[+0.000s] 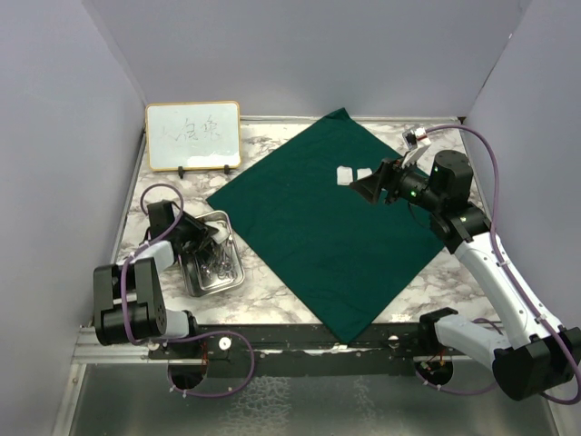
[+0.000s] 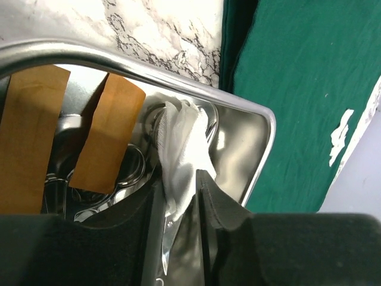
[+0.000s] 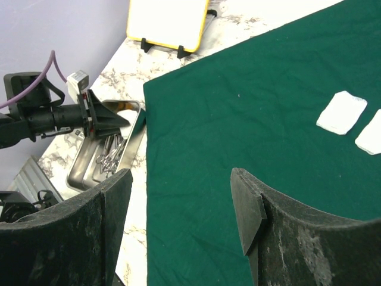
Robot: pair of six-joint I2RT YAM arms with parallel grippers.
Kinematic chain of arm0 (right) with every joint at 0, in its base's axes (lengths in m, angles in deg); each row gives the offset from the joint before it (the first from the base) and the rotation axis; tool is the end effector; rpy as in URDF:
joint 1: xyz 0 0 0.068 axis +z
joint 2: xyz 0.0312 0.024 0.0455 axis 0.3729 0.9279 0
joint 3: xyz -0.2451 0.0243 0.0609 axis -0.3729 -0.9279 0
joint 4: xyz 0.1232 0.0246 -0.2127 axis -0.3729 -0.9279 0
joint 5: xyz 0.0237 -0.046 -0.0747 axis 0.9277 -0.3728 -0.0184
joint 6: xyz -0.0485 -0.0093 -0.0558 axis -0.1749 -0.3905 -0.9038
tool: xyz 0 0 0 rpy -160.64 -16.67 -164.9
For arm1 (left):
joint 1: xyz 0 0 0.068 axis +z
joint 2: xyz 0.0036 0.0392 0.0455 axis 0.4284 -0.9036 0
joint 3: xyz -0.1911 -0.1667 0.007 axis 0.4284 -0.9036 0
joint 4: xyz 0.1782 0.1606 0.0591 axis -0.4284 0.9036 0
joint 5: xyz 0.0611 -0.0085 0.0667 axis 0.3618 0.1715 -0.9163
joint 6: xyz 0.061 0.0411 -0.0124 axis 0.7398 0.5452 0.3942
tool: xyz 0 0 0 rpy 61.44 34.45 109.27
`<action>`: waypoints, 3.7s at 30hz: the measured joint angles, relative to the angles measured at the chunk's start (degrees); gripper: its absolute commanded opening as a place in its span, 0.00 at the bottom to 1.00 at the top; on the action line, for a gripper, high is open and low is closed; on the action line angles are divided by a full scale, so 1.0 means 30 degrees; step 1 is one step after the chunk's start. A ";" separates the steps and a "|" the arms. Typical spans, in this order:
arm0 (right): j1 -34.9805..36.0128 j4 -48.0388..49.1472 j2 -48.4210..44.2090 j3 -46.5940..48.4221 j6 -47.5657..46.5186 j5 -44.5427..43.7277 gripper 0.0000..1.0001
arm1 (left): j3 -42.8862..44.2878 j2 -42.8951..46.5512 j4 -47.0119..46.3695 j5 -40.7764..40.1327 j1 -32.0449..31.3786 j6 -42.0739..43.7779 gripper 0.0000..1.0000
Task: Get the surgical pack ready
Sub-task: Place the medical item in the container, then adjust the medical item in the surgical kit.
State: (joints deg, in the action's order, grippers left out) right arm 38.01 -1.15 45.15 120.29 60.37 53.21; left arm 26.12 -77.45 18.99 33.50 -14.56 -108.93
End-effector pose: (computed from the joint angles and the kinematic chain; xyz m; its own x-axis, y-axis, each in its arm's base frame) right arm 0.2344 0.0982 0.3333 -0.5028 0.1806 -0.8453 -0.5313 0.7068 0.4671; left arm 0.2539 0.0232 0.1151 -0.5104 -0.8391 -0.1879 -0.5096 0.4712 -0.7199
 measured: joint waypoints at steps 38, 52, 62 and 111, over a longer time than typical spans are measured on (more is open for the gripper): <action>-0.0925 0.0503 0.4036 -0.1967 0.0321 -0.2645 0.76 | 0.5472 0.3468 0.2783 -0.1377 -0.6237 0.0772 0.56; -0.3286 0.2521 1.3092 0.3118 0.2310 -0.0291 0.35 | 1.0324 -0.4517 0.0313 -0.0561 -1.3602 0.1792 0.56; -0.3286 0.0867 1.9322 0.9209 0.2506 0.0678 0.40 | 1.0542 -0.4932 0.0313 0.0736 -1.3857 0.2535 0.56; -0.4299 0.2506 2.2775 0.9216 0.6477 0.3672 0.11 | 1.5380 -0.4925 0.6630 0.1931 -1.2276 0.8845 0.55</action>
State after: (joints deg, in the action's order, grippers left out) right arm 25.12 6.37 113.47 147.94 79.80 64.23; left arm 72.26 -92.23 38.88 39.29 -51.38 -82.40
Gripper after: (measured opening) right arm 0.185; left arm 0.552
